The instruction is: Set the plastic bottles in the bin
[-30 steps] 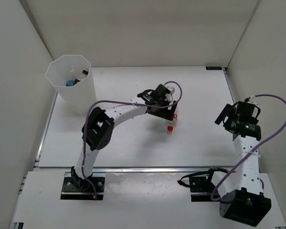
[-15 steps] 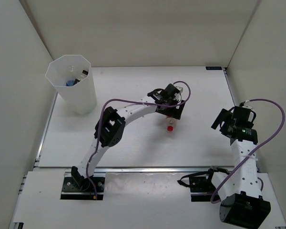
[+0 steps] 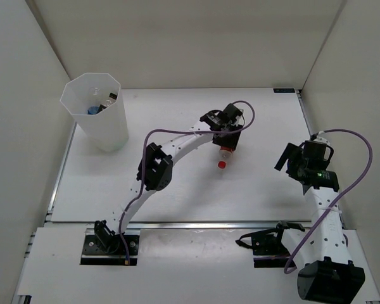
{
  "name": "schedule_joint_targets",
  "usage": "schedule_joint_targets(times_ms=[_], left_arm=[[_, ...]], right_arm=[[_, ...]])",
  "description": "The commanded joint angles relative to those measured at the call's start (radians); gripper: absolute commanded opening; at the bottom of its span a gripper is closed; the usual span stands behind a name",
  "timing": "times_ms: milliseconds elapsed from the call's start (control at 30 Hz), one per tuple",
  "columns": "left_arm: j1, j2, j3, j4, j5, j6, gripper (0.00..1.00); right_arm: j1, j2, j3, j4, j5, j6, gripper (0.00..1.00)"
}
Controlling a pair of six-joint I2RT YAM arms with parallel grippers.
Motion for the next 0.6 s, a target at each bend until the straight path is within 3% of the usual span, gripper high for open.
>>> schedule_joint_targets(times_ms=[0,33,100,167,233,367,467,567], left_arm=[[0.066,-0.229,-0.075,-0.011,-0.020,0.002,0.26],[0.076,-0.330,-0.119,0.016,-0.036,0.006,0.26],[0.129,-0.525,-0.416,0.177,-0.118,0.027,0.29],[0.197,-0.769,-0.617,0.289,-0.160,0.031,0.30],[0.330,-0.898,-0.742,0.297,-0.211,0.023,0.30],[0.529,-1.090,-0.822,0.299,-0.324,0.075,0.30],[0.585,-1.142,-0.816,0.315,-0.552,0.122,0.33],[0.654,-1.162,-0.829,0.363,-0.622,0.146,0.35]], right_arm=[[0.043,0.024,0.022,0.082,-0.020,0.004,1.00],[0.059,0.022,0.028,0.094,-0.017,-0.003,0.99],[0.104,0.063,0.042,0.102,-0.005,-0.009,0.99],[0.162,0.104,0.074,0.111,0.014,-0.019,0.99],[0.223,0.167,0.096,0.128,0.028,-0.025,0.99],[0.299,0.256,0.171,0.171,0.023,-0.034,0.99],[0.343,0.339,0.234,0.188,0.041,-0.048,0.99],[0.386,0.400,0.300,0.187,0.048,-0.057,0.99]])
